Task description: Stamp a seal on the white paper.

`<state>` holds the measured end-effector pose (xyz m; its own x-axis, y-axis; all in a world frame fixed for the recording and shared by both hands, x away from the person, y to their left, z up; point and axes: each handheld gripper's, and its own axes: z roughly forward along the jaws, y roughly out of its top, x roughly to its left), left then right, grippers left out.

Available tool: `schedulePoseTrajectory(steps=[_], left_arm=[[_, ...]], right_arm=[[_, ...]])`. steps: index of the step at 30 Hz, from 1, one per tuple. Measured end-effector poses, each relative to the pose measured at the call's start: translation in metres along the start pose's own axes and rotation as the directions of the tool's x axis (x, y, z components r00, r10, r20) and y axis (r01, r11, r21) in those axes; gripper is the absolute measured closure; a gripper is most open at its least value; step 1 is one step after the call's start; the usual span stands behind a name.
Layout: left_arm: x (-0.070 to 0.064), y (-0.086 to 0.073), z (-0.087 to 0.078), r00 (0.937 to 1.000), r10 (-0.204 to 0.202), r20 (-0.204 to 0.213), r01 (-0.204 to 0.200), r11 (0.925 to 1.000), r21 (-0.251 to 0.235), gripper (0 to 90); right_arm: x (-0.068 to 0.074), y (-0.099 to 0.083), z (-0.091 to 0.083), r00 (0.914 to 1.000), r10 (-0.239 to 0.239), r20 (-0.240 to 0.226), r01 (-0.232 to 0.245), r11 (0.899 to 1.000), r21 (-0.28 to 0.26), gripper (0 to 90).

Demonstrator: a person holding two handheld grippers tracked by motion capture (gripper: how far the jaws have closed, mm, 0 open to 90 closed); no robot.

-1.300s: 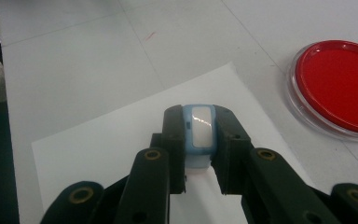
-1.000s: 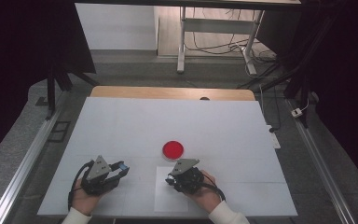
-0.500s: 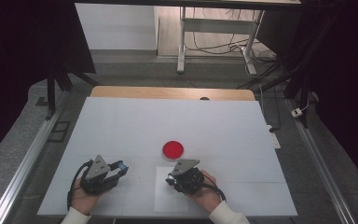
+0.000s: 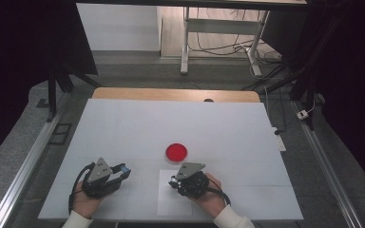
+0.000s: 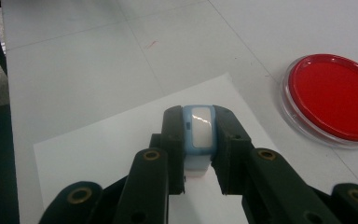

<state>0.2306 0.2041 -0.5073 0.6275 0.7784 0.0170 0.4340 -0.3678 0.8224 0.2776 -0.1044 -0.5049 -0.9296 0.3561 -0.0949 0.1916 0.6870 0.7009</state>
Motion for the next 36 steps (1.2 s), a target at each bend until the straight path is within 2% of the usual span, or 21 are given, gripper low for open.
schedulePoseTrajectory(steps=[5, 10, 16, 21, 29, 36], left_arm=[[0.000, 0.000, 0.000, 1.0000, 0.000, 0.001, 0.000, 1.0000, -0.001, 65.3], [0.000, 0.000, 0.000, 1.0000, 0.000, 0.000, 0.000, 1.0000, 0.000, 65.3], [0.000, 0.000, 0.000, 1.0000, 0.000, 0.000, 0.000, 1.0000, 0.001, 65.3], [0.000, 0.000, 0.000, 1.0000, 0.000, 0.000, 0.000, 1.0000, 0.002, 65.3], [0.000, 0.000, 0.000, 1.0000, -0.002, 0.000, 0.002, 1.0000, 0.002, 65.3], [0.000, 0.000, 0.000, 1.0000, -0.002, 0.000, 0.002, 1.0000, 0.002, 65.3]], right_arm=[[0.000, 0.000, 0.000, 1.0000, -0.004, -0.001, 0.004, 1.000, -0.005, 75.2], [0.000, 0.001, -0.001, 0.9998, 0.016, -0.006, -0.016, 1.000, 0.002, 75.2], [-0.002, 0.001, -0.001, 0.9997, 0.018, -0.017, -0.018, 1.000, -0.005, 75.1], [-0.004, 0.002, -0.006, 0.9987, 0.039, -0.034, -0.040, 0.998, -0.039, 75.1], [-0.006, 0.002, -0.009, 0.9986, 0.048, -0.024, -0.049, 0.998, -0.048, 75.0], [-0.011, 0.002, -0.015, 0.9965, 0.082, -0.012, -0.083, 0.993, -0.084, 75.1]])
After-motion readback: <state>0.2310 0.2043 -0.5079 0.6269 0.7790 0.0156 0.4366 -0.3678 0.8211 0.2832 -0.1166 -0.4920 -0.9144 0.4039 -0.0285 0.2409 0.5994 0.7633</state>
